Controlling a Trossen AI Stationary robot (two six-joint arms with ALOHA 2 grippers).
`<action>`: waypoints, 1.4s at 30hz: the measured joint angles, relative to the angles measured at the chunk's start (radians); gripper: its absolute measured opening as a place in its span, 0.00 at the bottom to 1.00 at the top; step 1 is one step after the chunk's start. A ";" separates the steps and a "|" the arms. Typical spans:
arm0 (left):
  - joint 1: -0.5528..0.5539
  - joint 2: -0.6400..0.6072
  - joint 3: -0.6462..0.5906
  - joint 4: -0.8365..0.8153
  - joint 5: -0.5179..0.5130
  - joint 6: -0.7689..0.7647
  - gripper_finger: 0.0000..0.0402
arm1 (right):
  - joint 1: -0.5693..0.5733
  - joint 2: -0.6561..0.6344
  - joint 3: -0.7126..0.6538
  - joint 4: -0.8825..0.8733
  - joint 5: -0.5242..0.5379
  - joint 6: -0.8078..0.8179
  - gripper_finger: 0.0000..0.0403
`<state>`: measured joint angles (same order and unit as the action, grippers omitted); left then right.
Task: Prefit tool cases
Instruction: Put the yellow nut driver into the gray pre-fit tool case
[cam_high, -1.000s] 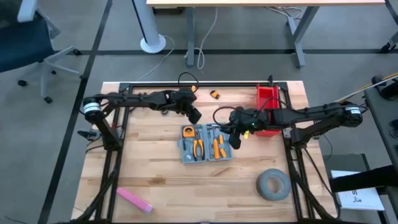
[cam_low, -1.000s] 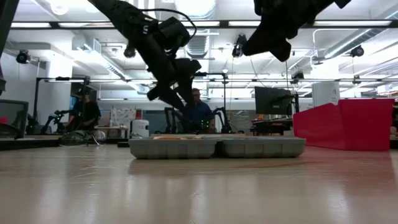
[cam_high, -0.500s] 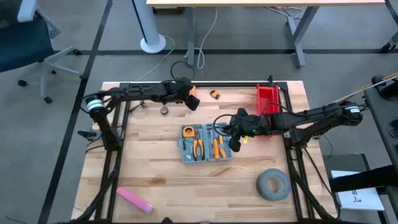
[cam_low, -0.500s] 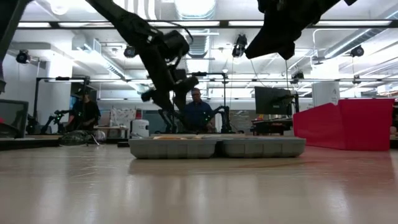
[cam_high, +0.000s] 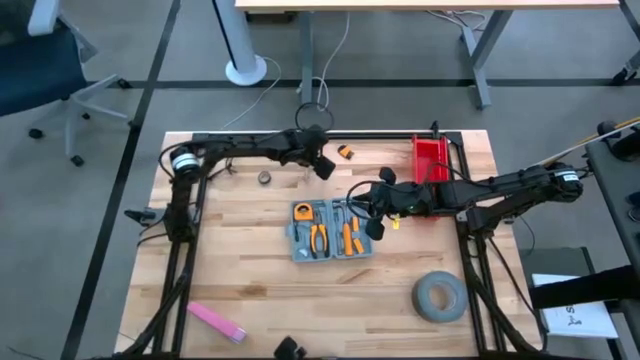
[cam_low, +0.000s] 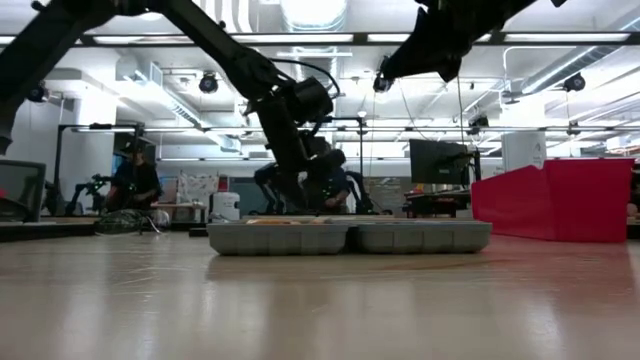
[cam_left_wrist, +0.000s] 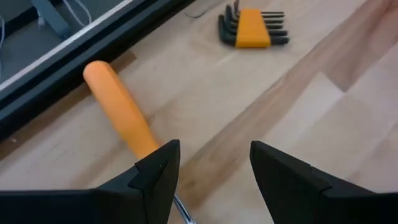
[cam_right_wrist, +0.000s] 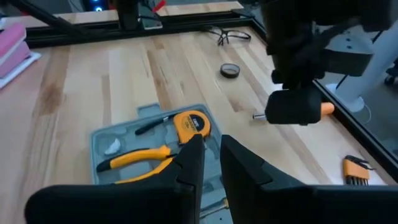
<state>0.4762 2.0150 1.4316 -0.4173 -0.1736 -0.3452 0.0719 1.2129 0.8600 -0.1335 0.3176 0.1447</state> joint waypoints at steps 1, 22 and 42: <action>0.004 0.012 0.016 -0.014 -0.001 0.008 0.51 | 0.000 0.000 0.000 -0.002 0.000 0.000 0.08; 0.017 0.033 0.022 -0.124 -0.106 -0.027 0.51 | 0.000 0.000 -0.003 -0.012 -0.002 0.012 0.07; 0.018 0.032 0.026 -0.105 -0.108 -0.192 0.51 | 0.000 0.000 -0.011 -0.018 -0.013 -0.017 0.08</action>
<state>0.4946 2.0472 1.4578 -0.5222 -0.2813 -0.5369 0.0719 1.2129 0.8486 -0.1520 0.3050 0.1275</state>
